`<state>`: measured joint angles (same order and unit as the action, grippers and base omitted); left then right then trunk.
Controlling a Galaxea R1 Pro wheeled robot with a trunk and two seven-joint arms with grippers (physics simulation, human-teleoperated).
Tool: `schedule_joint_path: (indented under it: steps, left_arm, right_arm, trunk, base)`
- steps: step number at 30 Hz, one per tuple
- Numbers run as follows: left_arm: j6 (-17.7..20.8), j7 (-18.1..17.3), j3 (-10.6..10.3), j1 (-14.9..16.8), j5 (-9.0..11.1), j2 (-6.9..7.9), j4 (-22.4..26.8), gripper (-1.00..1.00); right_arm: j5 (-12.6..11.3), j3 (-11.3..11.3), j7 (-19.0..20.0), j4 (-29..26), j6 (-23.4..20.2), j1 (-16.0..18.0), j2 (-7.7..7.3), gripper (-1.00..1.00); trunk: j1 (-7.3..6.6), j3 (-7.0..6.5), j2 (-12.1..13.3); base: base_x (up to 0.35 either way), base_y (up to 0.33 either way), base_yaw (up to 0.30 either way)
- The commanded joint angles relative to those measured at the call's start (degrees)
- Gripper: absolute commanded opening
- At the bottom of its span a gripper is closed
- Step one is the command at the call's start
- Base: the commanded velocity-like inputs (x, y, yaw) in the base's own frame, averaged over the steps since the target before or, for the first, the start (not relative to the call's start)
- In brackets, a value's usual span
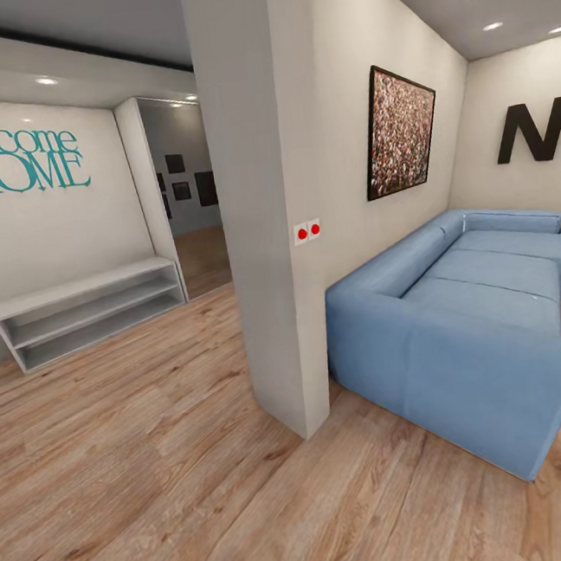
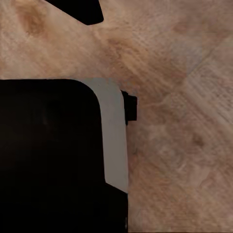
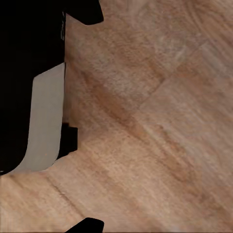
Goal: In the kitchen, take the Vidalia onion out of the sink, dice it on the chopping board with the paring knife, put the diced onion into the bowl on the countertop, then place both the paring knife and the chopping board into the sink.
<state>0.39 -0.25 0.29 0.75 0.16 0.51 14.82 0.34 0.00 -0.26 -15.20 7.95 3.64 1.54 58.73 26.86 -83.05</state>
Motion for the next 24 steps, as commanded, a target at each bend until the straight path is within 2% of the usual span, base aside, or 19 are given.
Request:
schedule_joint_path:
  steps: [1,5,8,10,11,14,15,19,24]
  left_arm:
    - [0.0,0.0,0.0,0.0,0.0,0.07,8.1,1.0]
    - [0.0,0.1,0.1,0.0,0.0,0.28,17.4,1.0]
    - [0.0,0.0,0.1,0.0,0.1,0.34,20.6,1.0]
    - [-0.2,-0.1,0.1,0.0,0.1,0.36,20.7,1.0]
    - [-5.1,-0.1,0.0,0.0,0.2,0.37,18.8,1.0]
    - [-11.7,0.0,0.0,0.0,0.2,0.29,15.4,1.0]
    - [-12.7,0.0,0.0,0.0,0.1,0.28,14.5,1.0]
    - [-13.0,0.0,0.0,0.0,0.1,0.28,14.1,1.0]
    - [-13.1,0.0,0.0,0.0,0.1,0.34,13.9,1.0]
  right_arm:
    - [0.0,0.0,-0.1,-2.7,0.1,-0.2,-0.01,1.0]
    - [0.1,0.0,-1.9,-12.7,-0.2,-0.2,-0.04,1.0]
    - [0.1,0.0,-2.6,-17.1,0.0,-0.2,-0.04,1.0]
    - [0.0,0.0,-2.6,-17.8,0.0,-0.2,-0.04,1.0]
    - [0.0,0.1,-2.6,-18.0,0.2,-0.2,-0.01,1.0]
    - [0.0,0.1,-2.6,-18.0,0.2,-0.2,-0.07,1.0]
    - [0.0,0.0,-2.6,-18.0,0.2,-0.2,-0.05,1.0]
    - [-0.1,0.0,-2.8,-17.9,0.2,-0.2,-0.04,1.0]
    - [-0.1,0.1,-2.8,-17.8,0.3,-0.2,-0.04,1.0]
  trunk:
    - [0.0,0.07,0.0]
    - [0.0,0.07,0.0]
    - [0.0,0.07,0.0]
    - [0.0,0.07,0.0]
    - [0.0,0.07,0.0]
    - [0.0,0.07,0.0]
    - [0.0,0.07,0.0]
    - [0.0,0.06,0.0]
    - [0.0,-0.05,0.0]
  base:
    - [0.0,0.0,0.0]
    - [0.0,0.0,0.0]
    - [0.0,0.0,0.0]
    - [0.0,0.0,0.0]
    - [0.0,0.0,0.0]
    - [0.0,0.0,0.0]
    - [0.0,0.0,0.0]
    - [0.0,0.0,-0.011]
    - [0.0,0.0,-0.173]
